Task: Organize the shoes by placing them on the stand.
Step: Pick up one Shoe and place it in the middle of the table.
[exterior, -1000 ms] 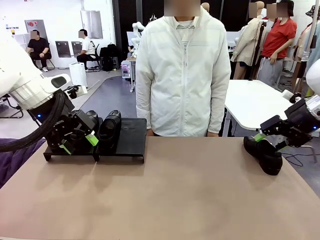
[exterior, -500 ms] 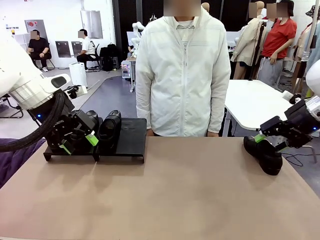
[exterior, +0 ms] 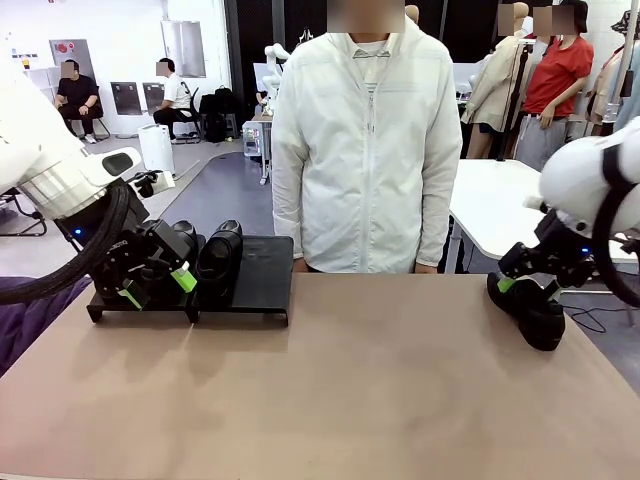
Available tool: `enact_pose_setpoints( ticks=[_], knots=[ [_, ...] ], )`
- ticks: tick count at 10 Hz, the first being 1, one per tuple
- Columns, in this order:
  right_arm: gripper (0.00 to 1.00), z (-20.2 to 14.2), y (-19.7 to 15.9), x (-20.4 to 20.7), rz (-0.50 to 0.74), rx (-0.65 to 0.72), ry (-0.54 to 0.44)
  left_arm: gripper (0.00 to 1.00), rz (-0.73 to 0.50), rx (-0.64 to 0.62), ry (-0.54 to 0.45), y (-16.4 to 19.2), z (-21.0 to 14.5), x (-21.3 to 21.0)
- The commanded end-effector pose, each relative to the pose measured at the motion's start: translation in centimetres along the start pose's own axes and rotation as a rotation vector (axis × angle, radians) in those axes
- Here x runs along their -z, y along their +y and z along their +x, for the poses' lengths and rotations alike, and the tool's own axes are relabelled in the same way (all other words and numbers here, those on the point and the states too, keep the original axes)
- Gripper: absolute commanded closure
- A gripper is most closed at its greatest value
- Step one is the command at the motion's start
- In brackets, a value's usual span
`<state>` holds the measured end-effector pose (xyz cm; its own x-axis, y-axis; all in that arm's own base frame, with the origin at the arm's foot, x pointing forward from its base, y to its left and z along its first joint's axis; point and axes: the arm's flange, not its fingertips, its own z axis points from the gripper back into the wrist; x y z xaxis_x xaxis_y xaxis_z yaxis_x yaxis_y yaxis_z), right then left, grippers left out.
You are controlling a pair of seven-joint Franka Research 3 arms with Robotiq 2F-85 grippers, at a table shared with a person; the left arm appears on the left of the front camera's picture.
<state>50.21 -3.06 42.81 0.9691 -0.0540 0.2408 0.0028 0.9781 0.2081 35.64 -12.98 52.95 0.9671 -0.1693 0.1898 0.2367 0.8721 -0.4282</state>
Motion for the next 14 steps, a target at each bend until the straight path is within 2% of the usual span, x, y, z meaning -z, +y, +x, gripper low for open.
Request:
enact_pose_setpoints(
  ticks=[1,2,4,7,11,12,13,14],
  knots=[
    [0.00,4.8,-1.2,1.6,-0.127,0.019,0.022,0.00,0.007,-0.006,0.003,0.0,-0.2,-0.2],
    [0.00,6.0,-2.0,2.9,-0.135,-0.001,0.016,0.00,0.007,-0.006,0.003,0.0,-0.2,-0.2],
    [0.00,7.2,-2.8,4.7,-0.139,-0.019,0.068,0.00,0.007,-0.006,0.003,0.0,-0.2,-0.2],
    [0.00,7.9,-3.1,6.0,-0.121,-0.023,0.123,0.00,0.007,-0.006,0.003,0.0,-0.2,-0.2],
    [0.00,8.5,-3.9,10.2,-0.073,-0.044,0.152,0.00,0.007,-0.006,0.003,0.0,-0.2,-0.2],
    [0.07,8.6,-4.0,10.2,-0.078,-0.027,0.135,0.00,0.007,-0.006,0.003,0.0,-0.2,-0.2],
    [0.67,8.6,-4.0,10.0,-0.065,-0.041,0.139,0.00,0.007,-0.006,0.003,0.0,-0.2,-0.2],
    [1.00,8.7,-4.1,10.0,-0.066,-0.044,0.141,0.00,0.007,-0.006,0.003,0.0,-0.2,-0.2]
  ],
)
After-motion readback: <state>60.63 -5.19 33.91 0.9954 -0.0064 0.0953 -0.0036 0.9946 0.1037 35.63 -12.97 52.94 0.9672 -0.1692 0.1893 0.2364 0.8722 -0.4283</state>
